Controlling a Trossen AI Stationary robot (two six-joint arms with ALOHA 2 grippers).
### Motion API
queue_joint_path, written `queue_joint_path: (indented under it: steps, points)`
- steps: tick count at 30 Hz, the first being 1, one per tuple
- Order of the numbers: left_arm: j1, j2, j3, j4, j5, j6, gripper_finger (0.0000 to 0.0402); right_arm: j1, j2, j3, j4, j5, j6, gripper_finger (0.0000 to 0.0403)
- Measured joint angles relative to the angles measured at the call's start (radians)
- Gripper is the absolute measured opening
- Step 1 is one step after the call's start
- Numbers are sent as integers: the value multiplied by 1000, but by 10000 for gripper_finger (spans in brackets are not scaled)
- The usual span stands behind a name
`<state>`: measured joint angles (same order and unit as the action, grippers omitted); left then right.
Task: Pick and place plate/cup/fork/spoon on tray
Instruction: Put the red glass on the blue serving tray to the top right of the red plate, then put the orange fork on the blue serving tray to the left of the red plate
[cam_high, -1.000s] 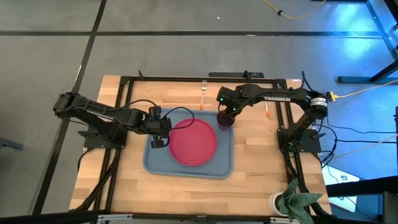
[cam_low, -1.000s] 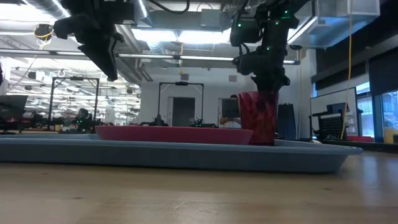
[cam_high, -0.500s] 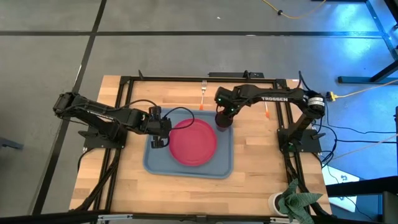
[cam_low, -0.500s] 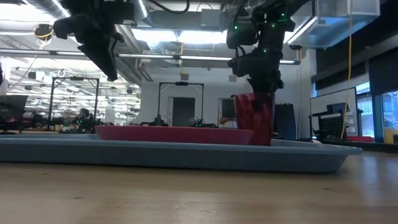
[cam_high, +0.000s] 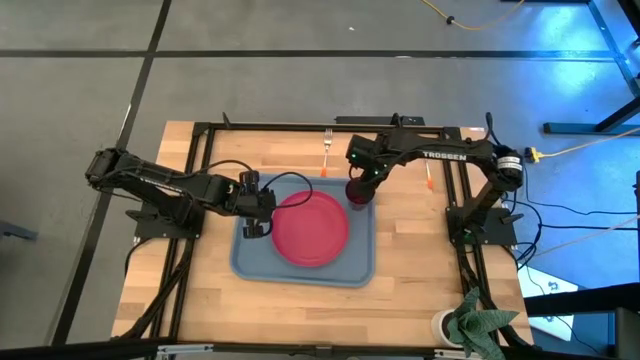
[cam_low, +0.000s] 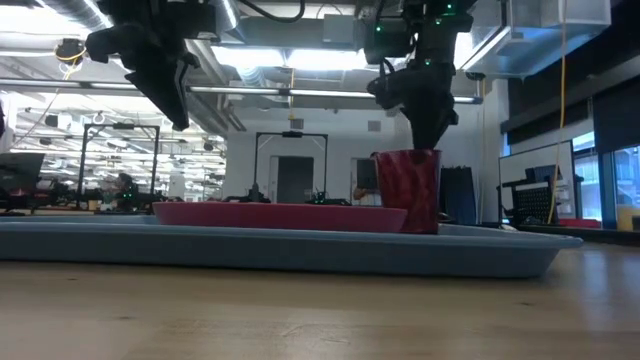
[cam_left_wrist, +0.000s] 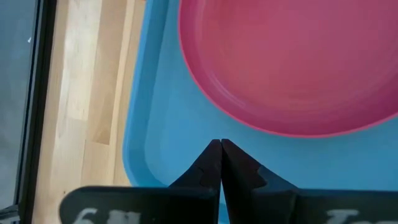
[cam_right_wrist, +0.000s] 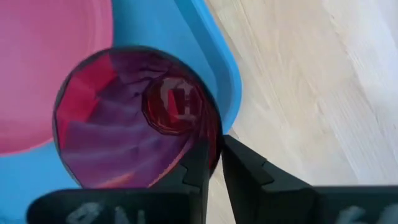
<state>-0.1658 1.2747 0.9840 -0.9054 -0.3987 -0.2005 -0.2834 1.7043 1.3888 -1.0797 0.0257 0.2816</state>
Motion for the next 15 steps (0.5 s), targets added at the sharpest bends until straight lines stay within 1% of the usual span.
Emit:
queue_joint_path:
  steps: [7, 10, 13, 15]
  points:
    - [0, 0, 0, 0, -1, 0, 0, 7, -28, 0, 7, 6, -25, 49]
    - [0, 0, 0, 0, -12, -1, 0, 6, -41, 0, 7, 29, -25, 49]
    - [0, 0, 0, 1, -49, -16, 0, 6, -54, 2, 6, 47, -26, 49]
    - [0, 0, 0, 0, -99, -50, 0, 6, -66, 9, 2, 47, -27, 49]
